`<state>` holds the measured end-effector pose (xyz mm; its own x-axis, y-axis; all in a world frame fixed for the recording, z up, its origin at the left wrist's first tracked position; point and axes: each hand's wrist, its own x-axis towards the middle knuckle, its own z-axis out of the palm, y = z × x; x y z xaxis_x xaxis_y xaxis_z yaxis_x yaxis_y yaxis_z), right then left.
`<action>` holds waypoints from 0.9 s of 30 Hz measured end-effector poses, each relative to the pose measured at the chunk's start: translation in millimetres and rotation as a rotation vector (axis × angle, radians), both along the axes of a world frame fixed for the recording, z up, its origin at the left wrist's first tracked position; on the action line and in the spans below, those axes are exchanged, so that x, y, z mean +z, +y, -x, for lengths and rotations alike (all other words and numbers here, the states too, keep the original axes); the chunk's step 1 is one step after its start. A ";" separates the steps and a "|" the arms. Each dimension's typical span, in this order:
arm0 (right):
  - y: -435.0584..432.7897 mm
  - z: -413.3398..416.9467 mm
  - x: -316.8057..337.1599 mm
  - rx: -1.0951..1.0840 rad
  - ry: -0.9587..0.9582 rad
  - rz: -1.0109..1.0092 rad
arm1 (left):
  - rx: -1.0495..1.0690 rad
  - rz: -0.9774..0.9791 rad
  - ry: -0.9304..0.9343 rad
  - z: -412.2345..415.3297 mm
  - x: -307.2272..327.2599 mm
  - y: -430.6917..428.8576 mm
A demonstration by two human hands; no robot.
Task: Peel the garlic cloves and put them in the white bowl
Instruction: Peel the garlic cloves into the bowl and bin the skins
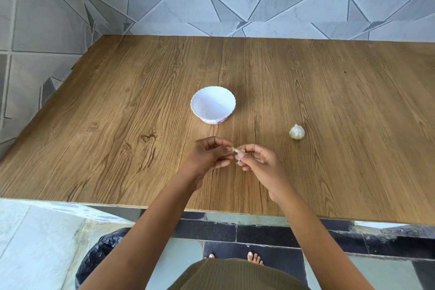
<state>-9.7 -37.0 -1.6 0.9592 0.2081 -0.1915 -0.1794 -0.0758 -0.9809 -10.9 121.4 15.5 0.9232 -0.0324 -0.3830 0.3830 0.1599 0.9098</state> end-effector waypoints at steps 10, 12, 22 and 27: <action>2.0 0.9 0.6 -0.037 0.141 -0.068 | 0.012 -0.006 0.005 3.2 -3.5 -1.6; 1.2 1.5 0.7 -0.030 0.154 -0.084 | -0.010 -0.051 -0.011 4.8 -4.1 -0.9; -1.4 3.0 4.2 -0.069 0.158 -0.137 | -0.097 -0.320 -0.146 3.2 -0.1 -6.2; -3.3 5.2 7.4 -0.051 0.133 -0.149 | -0.089 -0.433 -0.232 2.2 0.3 -6.8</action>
<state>-14.9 -40.3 5.8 0.9375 0.1952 -0.2881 -0.3081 0.0807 -0.9479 -13.1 114.6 15.8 0.9866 0.0018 -0.1630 0.1572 -0.2753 0.9484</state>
